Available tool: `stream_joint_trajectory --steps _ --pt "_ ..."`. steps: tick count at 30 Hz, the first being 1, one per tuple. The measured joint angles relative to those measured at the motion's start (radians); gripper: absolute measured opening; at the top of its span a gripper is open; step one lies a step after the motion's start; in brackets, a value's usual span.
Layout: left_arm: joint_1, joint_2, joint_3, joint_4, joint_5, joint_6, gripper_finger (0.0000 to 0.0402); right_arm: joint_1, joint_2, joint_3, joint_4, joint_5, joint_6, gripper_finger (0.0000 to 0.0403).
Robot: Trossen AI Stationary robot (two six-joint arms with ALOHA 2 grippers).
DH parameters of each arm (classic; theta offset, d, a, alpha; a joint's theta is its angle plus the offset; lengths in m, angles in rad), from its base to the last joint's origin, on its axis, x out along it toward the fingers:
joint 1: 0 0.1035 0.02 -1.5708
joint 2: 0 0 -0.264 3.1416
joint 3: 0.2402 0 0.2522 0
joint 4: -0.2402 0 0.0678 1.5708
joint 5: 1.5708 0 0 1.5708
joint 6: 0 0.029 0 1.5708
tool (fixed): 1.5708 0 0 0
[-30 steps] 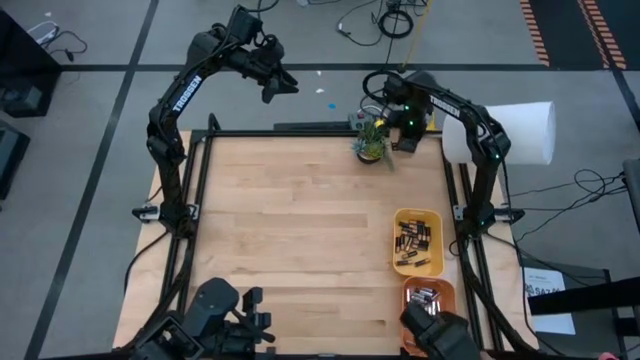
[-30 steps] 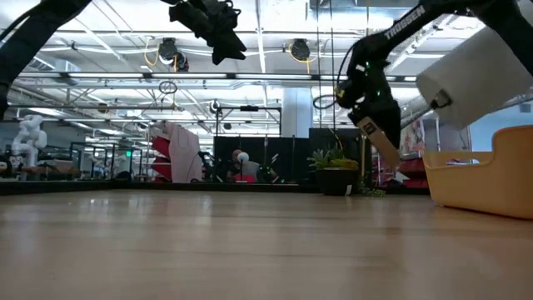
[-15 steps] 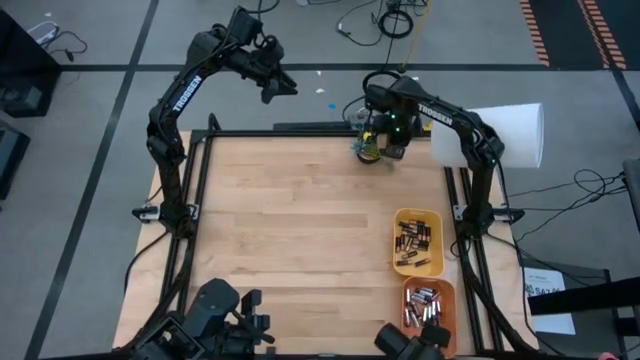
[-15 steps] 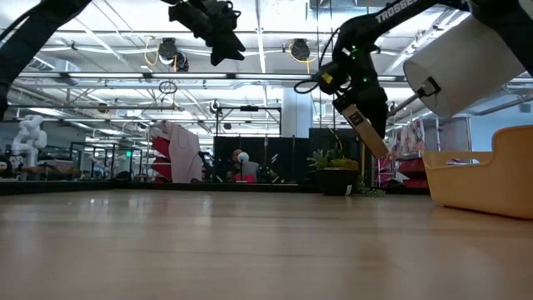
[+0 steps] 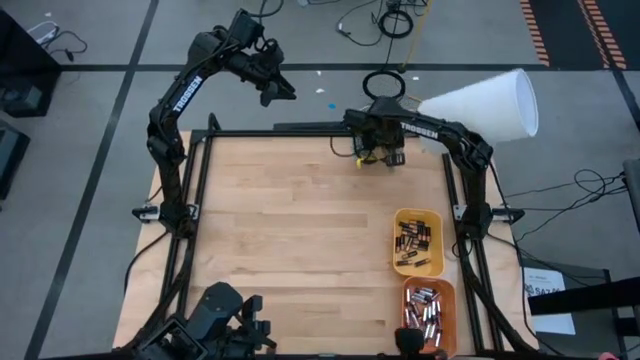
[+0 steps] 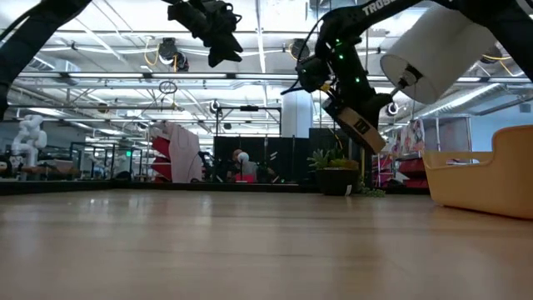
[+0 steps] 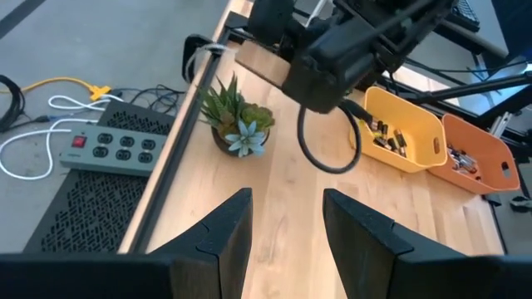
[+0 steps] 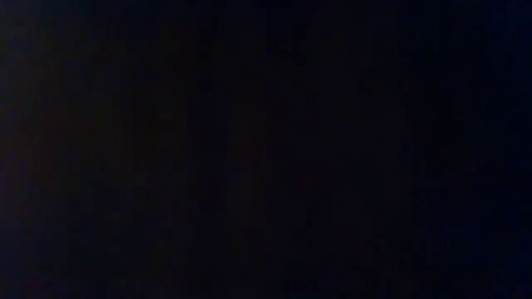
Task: Sort batteries
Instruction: Adjust the white lamp
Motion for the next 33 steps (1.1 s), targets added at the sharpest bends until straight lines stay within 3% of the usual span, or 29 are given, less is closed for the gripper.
stream_joint_trajectory --steps 7,19,33 --pt "-0.009 0.0 0.0 0.001 0.0 -0.001 0.0157 0.028 0.0 -0.021 0.004 0.063 -0.079 0.0012" --pt "-0.012 0.0 0.0 -0.003 0.0 -0.027 0.0157 0.064 -0.015 -0.281 0.004 0.206 -0.187 0.0012" --pt "-0.022 0.0 0.0 0.013 0.0 -0.054 0.0157 0.064 -0.016 -0.553 0.073 0.211 -0.241 0.0012"
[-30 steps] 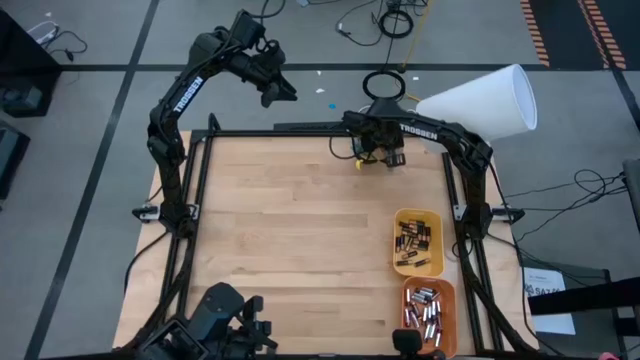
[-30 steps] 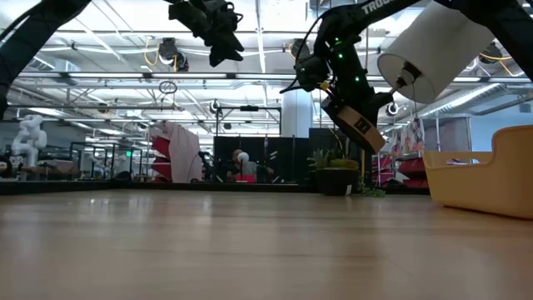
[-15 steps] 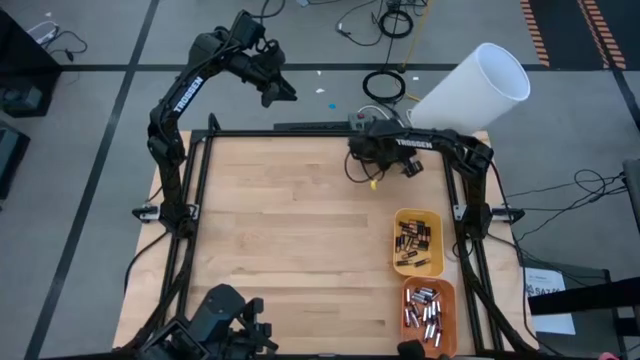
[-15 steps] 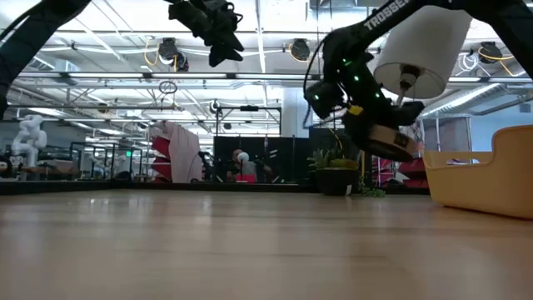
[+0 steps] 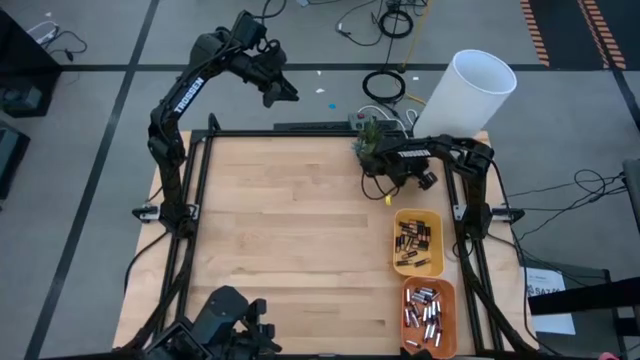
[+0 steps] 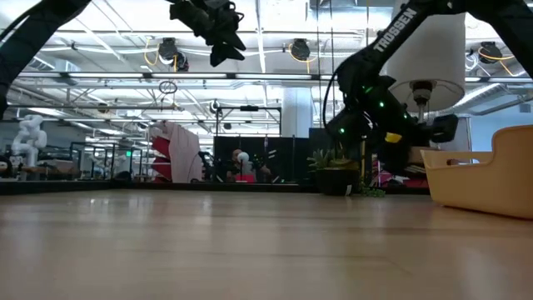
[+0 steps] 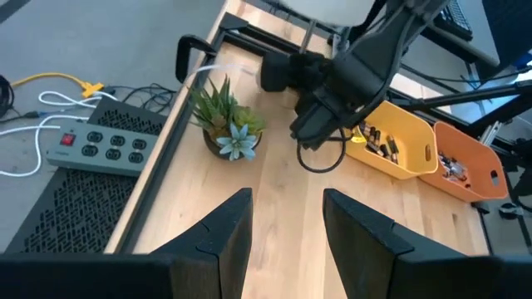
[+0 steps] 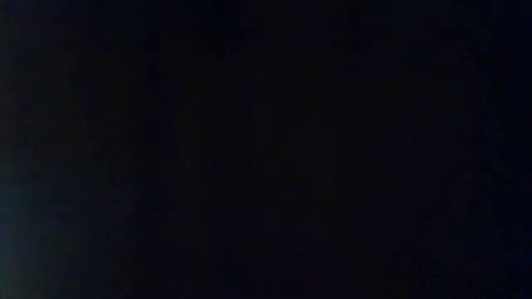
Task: Sort batteries
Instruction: Adjust the white lamp
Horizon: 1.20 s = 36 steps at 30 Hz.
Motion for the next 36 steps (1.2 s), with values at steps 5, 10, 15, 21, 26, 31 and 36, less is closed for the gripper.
stream_joint_trajectory --steps 5,10,15,21,26,31,36 --pt "-0.006 0.0 0.0 0.016 0.0 -0.024 0.0157 0.0 0.0 -0.054 0.101 -0.002 -0.079 0.0012" --pt "-0.012 0.0 0.0 0.035 0.0 -0.024 0.0157 -0.003 0.0 -0.06 0.157 -0.003 -0.092 0.0012" --pt "-0.025 0.0 0.0 0.043 0.0 -0.025 0.0157 -0.004 0.0 -0.059 0.163 -0.019 -0.081 0.0012" --pt "-0.041 0.0 0.0 0.019 0.0 -0.025 0.0157 -0.003 0.0 -0.059 0.159 -0.108 -0.094 0.0045" --pt "-0.042 0.0 0.0 0.016 -0.001 -0.025 0.0157 -0.003 0.0 -0.059 0.159 -0.136 -0.086 0.0059" --pt "-0.042 0.0 0.0 0.017 -0.003 -0.025 0.0157 -0.002 0.0 -0.059 0.161 -0.137 -0.07 0.0061" --pt "-0.042 0.0 0.0 0.017 -0.004 -0.025 0.0157 -0.001 0.0 -0.059 0.163 -0.137 -0.019 0.0063"
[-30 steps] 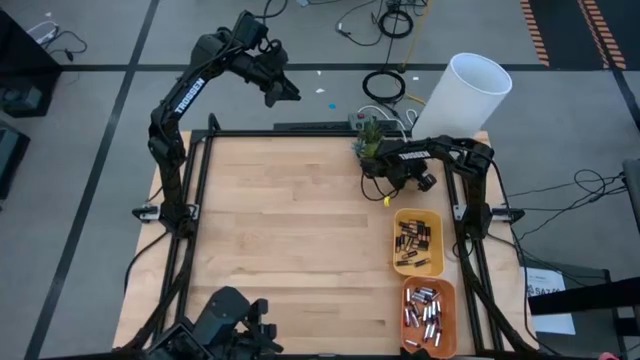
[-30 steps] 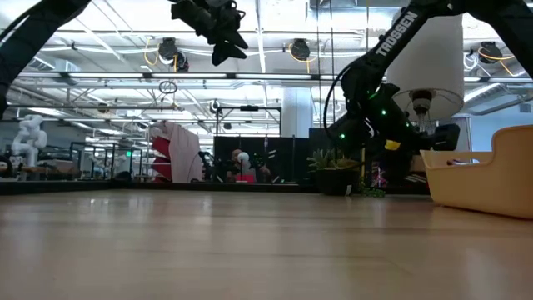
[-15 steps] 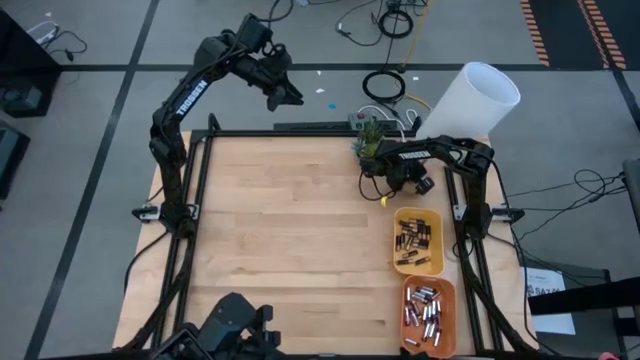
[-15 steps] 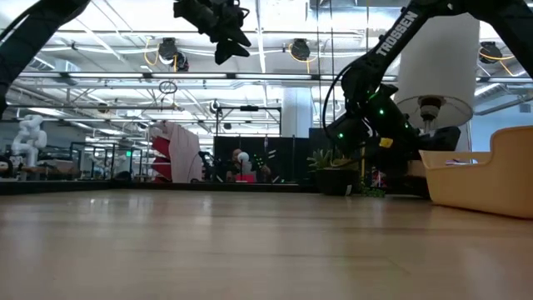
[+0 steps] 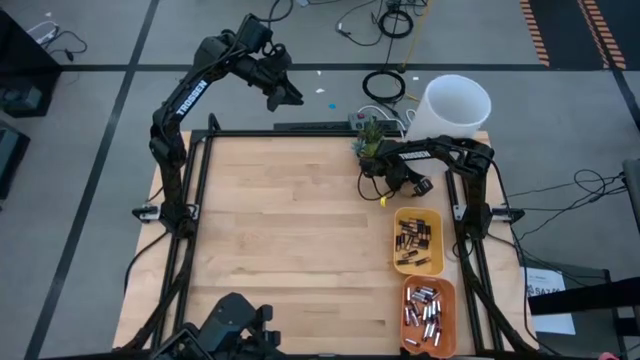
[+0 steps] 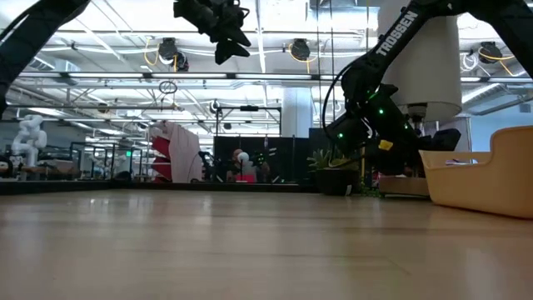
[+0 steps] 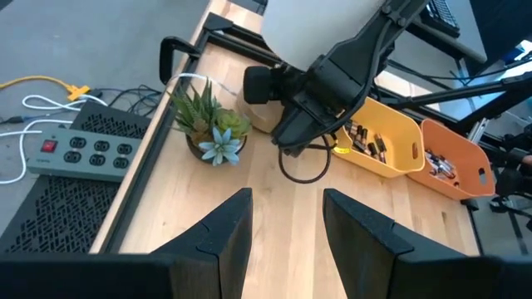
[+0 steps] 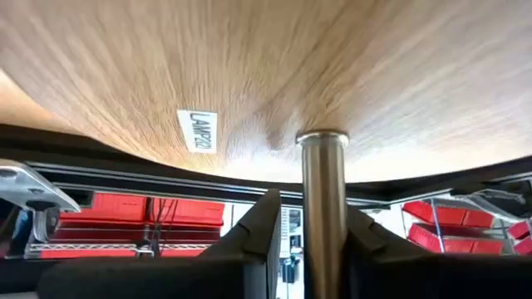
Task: Sort batteries
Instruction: Adjust the white lamp
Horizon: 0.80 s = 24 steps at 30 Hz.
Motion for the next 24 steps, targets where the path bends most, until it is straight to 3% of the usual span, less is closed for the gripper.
stream_joint_trajectory --steps 7,18,24 --pt "0.0 0.0 0.0 0.0 0.0 0.0 0.0157 0.012 0.0 0.012 -0.003 -0.002 0.022 0.0078" --pt "0.0 0.0 0.0 -0.01 0.0 0.0 0.0157 0.077 0.001 0.139 -0.052 -0.002 0.083 0.0191" --pt "0.0 0.0 0.0 -0.028 0.0 0.0 0.0157 0.133 0.001 0.212 -0.156 -0.026 0.19 0.0221"
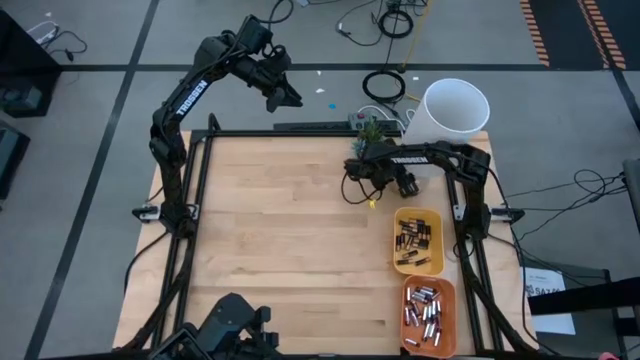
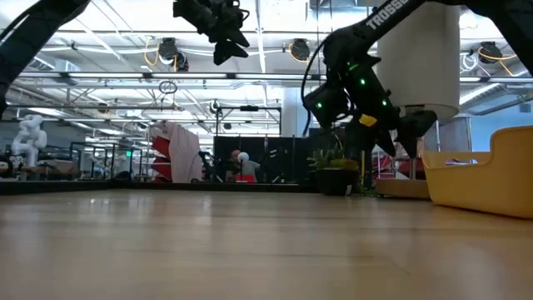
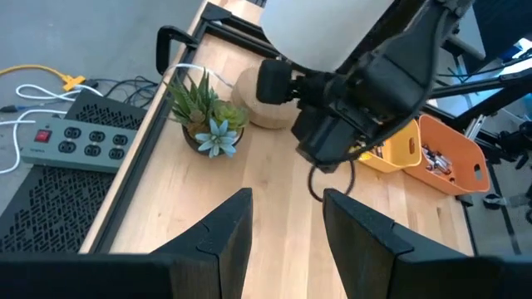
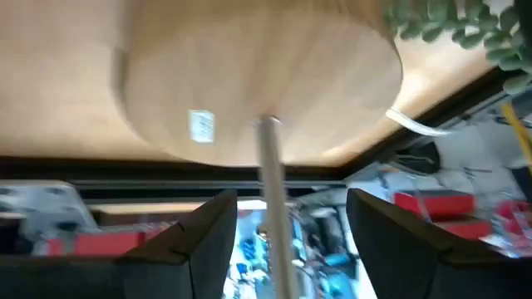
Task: Sort batteries
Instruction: Adjust the white lamp
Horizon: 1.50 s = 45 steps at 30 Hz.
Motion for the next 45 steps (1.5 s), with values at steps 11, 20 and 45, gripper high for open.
stream_joint_trajectory --steps 11,20,45 --pt "-0.001 0.0 0.0 -0.001 0.0 0.004 0.0157 0.14 0.0 0.093 0.077 -0.304 0.274 0.021" --pt "-0.001 0.0 0.0 0.001 -0.006 0.003 0.0157 0.193 0.0 0.093 0.25 -0.536 0.413 0.0195" --pt "-0.001 0.0 0.0 -0.005 -0.016 0.002 0.0157 0.128 -0.033 -0.188 0.628 -0.685 0.847 0.0001"
